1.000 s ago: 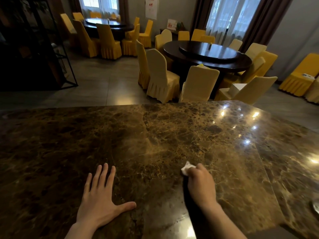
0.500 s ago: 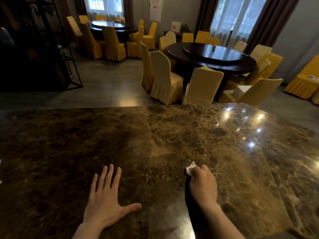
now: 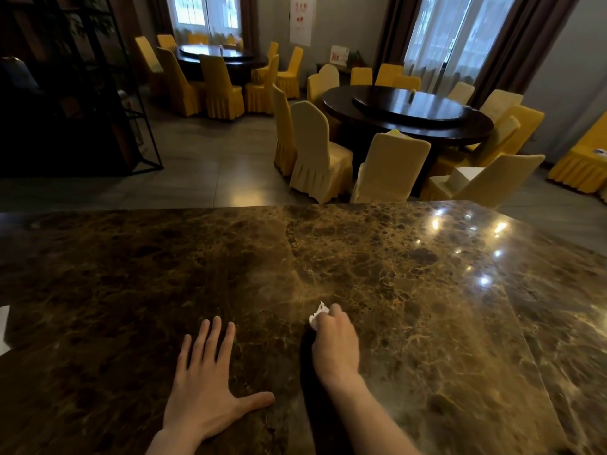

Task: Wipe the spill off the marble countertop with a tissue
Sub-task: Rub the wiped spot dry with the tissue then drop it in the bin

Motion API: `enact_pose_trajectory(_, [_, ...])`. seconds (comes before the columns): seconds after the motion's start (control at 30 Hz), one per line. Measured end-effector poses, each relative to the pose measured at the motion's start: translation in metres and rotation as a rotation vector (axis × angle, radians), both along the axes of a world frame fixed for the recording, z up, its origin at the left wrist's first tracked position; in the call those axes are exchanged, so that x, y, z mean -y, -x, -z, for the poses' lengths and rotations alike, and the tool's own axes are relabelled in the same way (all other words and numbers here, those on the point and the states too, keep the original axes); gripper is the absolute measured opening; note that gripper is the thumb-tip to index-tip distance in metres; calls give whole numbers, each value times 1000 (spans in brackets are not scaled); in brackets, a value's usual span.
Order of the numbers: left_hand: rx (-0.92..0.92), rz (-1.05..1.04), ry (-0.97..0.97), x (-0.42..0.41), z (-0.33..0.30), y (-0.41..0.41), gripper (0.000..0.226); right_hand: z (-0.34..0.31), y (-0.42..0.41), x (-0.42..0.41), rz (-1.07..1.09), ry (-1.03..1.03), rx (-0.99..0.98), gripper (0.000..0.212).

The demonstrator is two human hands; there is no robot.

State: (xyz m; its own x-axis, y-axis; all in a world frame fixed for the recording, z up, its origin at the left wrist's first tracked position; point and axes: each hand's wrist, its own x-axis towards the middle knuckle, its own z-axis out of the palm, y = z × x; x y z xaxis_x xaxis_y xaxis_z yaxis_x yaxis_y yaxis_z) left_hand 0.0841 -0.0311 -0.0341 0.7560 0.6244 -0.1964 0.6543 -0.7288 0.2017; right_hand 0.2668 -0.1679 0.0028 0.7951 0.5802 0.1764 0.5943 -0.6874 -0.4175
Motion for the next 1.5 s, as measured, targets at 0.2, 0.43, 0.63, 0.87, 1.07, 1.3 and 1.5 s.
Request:
enact_pose_trajectory(0.2, [-14, 1, -8, -1, 0, 1, 150, 13, 33, 16, -373, 13, -2, 20])
enact_pose_trajectory(0.43, [-26, 6, 10, 1, -4, 0, 150, 6, -32, 48, -119, 100, 30, 10])
enact_pose_trajectory(0.63, [-31, 8, 6, 0, -5, 1, 149, 5, -16, 25, -106, -26, 47, 20])
enact_pose_trajectory(0.87, [-21, 12, -1, 0, -5, 0, 149, 15, 1, 67, -425, 7, 68, 11])
enact_pose_trajectory(1.07, [-46, 9, -15, 0, -5, -1, 149, 7, -53, 94, 61, 21, 82, 18])
enact_pose_trajectory(1.3, [-39, 11, -25, 0, -4, -1, 149, 9, 40, 65, -419, 15, 44, 17])
enact_pose_trajectory(1.5, [-35, 12, -28, 1, -3, -1, 149, 5, -18, 83, 26, -69, 50, 15])
